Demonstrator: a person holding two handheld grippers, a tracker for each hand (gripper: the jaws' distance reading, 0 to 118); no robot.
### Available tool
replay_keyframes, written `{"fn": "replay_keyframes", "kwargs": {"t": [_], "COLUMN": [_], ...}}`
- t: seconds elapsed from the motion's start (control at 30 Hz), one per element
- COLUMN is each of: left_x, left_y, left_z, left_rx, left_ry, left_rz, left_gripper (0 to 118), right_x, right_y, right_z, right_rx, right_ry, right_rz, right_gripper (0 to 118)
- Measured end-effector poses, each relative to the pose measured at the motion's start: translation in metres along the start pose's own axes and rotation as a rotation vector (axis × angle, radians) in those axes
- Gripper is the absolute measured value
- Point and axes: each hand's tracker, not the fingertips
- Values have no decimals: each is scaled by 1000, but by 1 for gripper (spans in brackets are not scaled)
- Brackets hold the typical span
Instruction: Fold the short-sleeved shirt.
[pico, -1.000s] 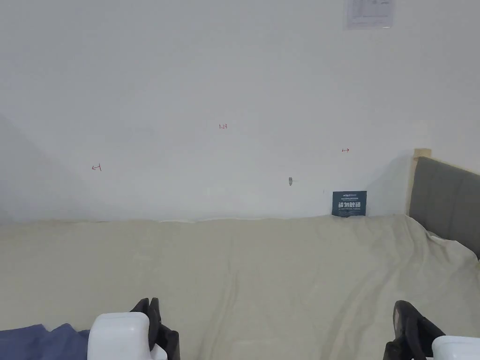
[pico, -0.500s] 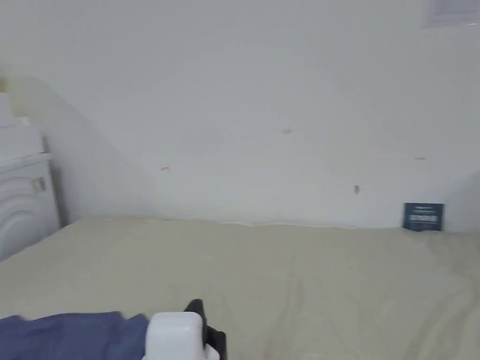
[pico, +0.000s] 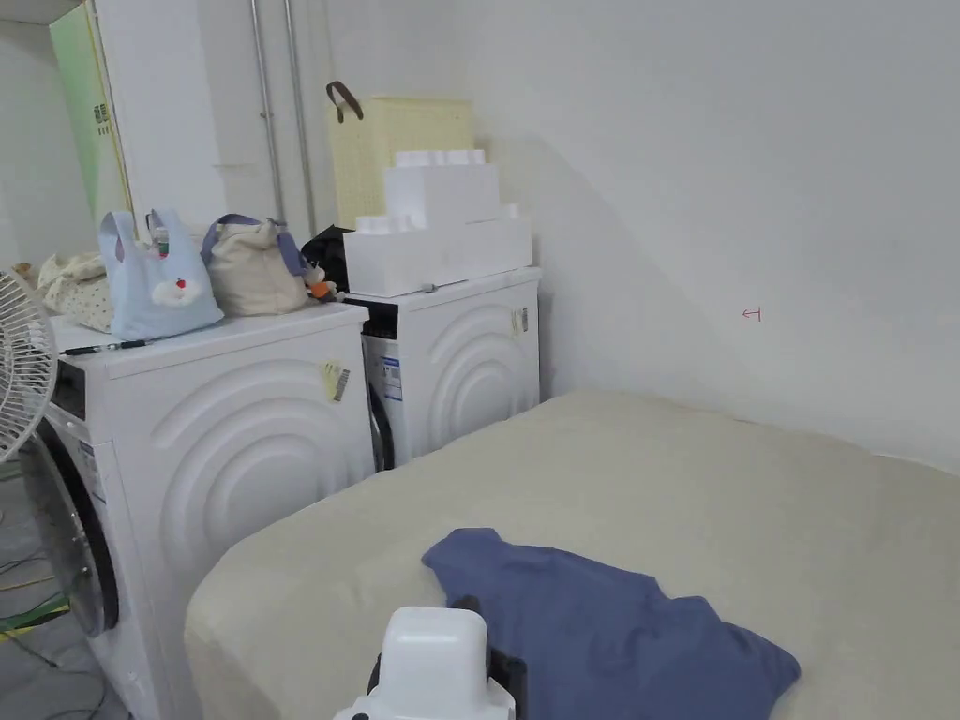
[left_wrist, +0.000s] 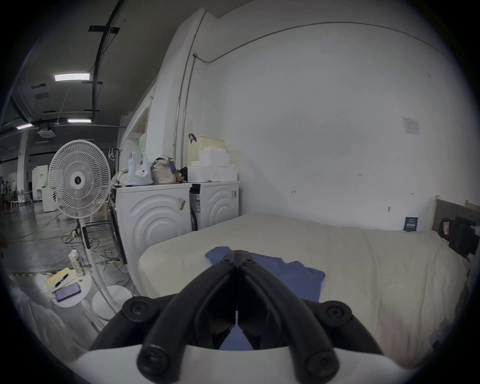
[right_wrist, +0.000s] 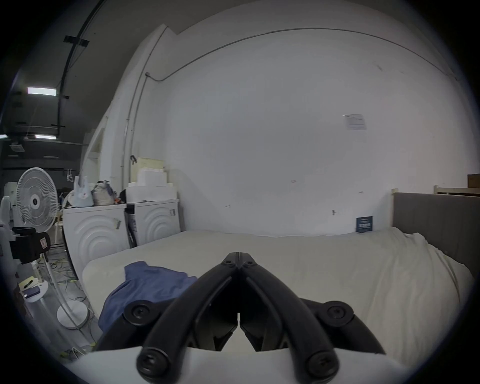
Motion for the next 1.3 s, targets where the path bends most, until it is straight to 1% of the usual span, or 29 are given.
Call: {"fn": "replay_keyframes", "kwargs": {"t": [0.1, 0.2, 0.23, 0.33, 0.4, 0.43, 0.47, 0.5, 0.57, 0.6, 0.63, 0.67, 0.7, 0.73, 0.77, 0.8, 0.83, 0.87, 0.93, 1.07, 1.13, 1.27, 1.3], "left_x": [0, 1, 1, 4, 7, 11, 16, 22, 26, 29, 30, 36, 38, 39, 42, 41, 43, 44, 50, 59, 63, 59, 60], "left_y": [-2, 8, 13, 34, 37, 32, 24, 9, -29, -49, -63, -77, -89, -96, -105, -115, -121, -125, -128, -146, -153, -161, -160], "left_z": [-7, -25, -36, -91, -148, -174, -208, -243, -302, -323, -338, -349, -361, -370, -380, -390, -395, -399, -403, -408, -404, -402, -397], "left_rx": [-1, -19, -29, -156, -299, -390, -517, -695, -917, -1006, -1033, -1053, -1071, -1067, -1073, -1094, -1095, -1088, -1130, -1215, -1184, -1146, -1130], "left_ry": [25, 11, -9, -117, -241, -276, -340, -385, -387, -382, -354, -320, -296, -285, -270, -251, -263, -267, -260, -281, -268, -249, -250], "left_rz": [5, 18, 20, -19, 2, 2, 8, 25, 64, 62, 48, 12, -4, -15, -26, -50, -52, -58, -99, -117, -190, -145, -153], "left_gripper": [0, 0, 0, 0, 0, 0, 0, 0, 0, 0, 0, 3, 10, 36, 69, 98, 117, 117, 117, 117, 118, 118, 118], "right_x": [-2, 6, 9, 24, 33, 38, 44, 49, 60, 66, 69, 73, 77, 80, 82, 85, 87, 88, 87, 84, 82, 80, 79], "right_y": [-4, -7, -8, -14, -19, -22, -26, -30, -40, -45, -50, -56, -62, -66, -71, -76, -79, -83, -88, -97, -99, -102, -102], "right_z": [-5, -12, -15, -23, -28, -31, -36, -40, -50, -55, -58, -62, -66, -68, -70, -74, -77, -80, -84, -91, -92, -91, -90], "right_rx": [-1, -27, -46, -90, -122, -148, -191, -232, -311, -351, -375, -400, -413, -423, -435, -450, -462, -476, -498, -524, -531, -546, -546], "right_ry": [9, 17, 16, 11, 6, 13, 35, 52, 50, 38, 29, 22, 11, 2, -4, -6, -5, -5, -9, 2, 8, 34, 36], "right_rz": [20, 19, 20, 14, 12, 5, -15, -43, -76, -82, -80, -76, -67, -60, -53, -47, -44, -39, -30, -44, -57, -71, -69], "right_gripper": [0, 0, 0, 0, 0, 0, 0, 0, 0, 0, 0, 0, 0, 0, 0, 0, 0, 0, 0, 0, 0, 0, 0]}}
